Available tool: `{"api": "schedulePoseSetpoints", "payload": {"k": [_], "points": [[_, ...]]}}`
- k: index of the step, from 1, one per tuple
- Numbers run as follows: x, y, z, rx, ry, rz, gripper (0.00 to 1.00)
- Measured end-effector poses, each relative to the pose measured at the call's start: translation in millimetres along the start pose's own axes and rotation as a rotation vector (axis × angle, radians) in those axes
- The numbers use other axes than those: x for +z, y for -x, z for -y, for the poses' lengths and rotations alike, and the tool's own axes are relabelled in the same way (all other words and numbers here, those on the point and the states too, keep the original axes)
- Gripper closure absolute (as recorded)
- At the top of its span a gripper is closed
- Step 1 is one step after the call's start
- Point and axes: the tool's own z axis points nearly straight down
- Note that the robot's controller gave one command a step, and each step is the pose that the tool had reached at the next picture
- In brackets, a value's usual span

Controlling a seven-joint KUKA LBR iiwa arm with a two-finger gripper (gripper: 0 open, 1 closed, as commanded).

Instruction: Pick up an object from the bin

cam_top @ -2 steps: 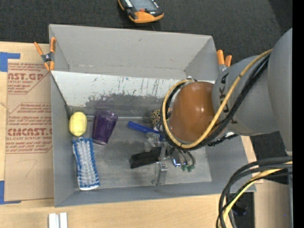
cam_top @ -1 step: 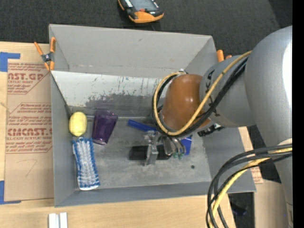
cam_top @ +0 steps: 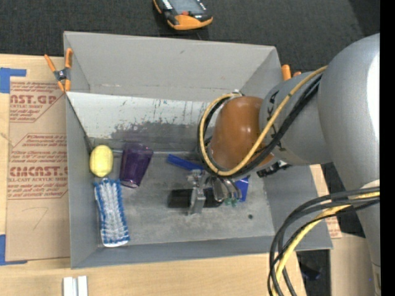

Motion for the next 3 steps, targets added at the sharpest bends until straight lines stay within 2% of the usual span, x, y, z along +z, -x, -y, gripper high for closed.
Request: {"api": "schedulePoseSetpoints", "payload": {"k": [1, 2, 3], "points": [[-17, -4.3, 4, 0.006, 0.001, 0.002, 1.00], [-10, -13.2, -1, 0.008, 0.001, -0.002, 1.00], [-107, -12.8, 7, -0.001, 0.001, -0.003, 1.00]]}}
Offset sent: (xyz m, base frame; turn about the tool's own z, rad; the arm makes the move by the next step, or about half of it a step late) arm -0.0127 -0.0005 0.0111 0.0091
